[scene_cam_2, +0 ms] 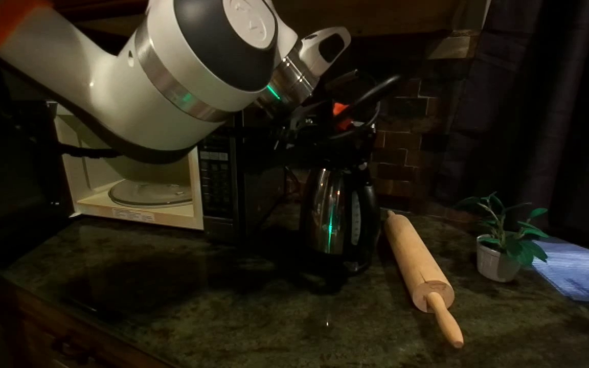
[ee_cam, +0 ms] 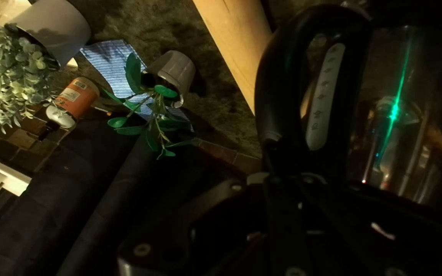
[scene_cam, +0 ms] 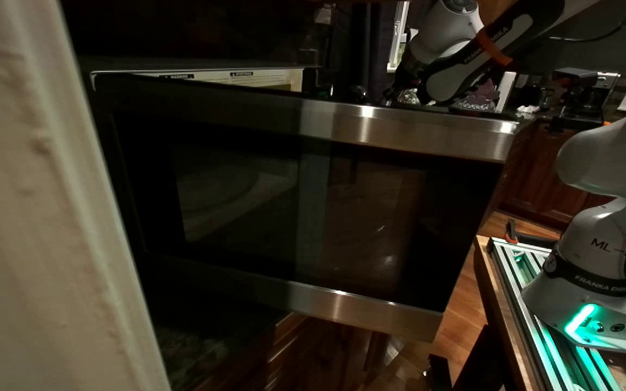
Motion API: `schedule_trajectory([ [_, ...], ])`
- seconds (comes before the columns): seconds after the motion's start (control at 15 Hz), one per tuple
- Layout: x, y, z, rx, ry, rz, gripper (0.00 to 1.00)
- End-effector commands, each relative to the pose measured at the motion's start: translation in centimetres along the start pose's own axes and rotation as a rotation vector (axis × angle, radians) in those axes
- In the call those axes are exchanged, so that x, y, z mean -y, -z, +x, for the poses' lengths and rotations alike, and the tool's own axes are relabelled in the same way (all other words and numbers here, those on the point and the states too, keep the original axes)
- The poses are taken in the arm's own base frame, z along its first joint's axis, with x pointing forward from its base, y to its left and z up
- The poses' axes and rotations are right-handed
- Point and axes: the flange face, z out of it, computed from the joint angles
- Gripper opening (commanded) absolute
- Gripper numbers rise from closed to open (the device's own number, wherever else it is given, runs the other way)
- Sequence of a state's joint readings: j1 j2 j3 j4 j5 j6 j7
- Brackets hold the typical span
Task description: Press the button on the electric kettle
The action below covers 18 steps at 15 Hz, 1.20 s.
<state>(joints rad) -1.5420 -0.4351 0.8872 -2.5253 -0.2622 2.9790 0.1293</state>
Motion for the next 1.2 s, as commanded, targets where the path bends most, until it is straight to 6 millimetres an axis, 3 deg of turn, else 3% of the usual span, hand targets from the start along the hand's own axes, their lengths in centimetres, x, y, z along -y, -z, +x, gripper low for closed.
schedule_trajectory([
  [0.0,2.2,-2.1,-0.4,0.095,0.076,0.115,0.0],
  [0.33,1.8,-2.0,0.4,0.132,0.149,0.148,0.0],
  [0.73,0.1,0.8,0.6,-0.016,0.115,0.13,0.0],
  [1.13,1.4,2.9,-0.3,-0.121,0.131,0.221,0.0],
])
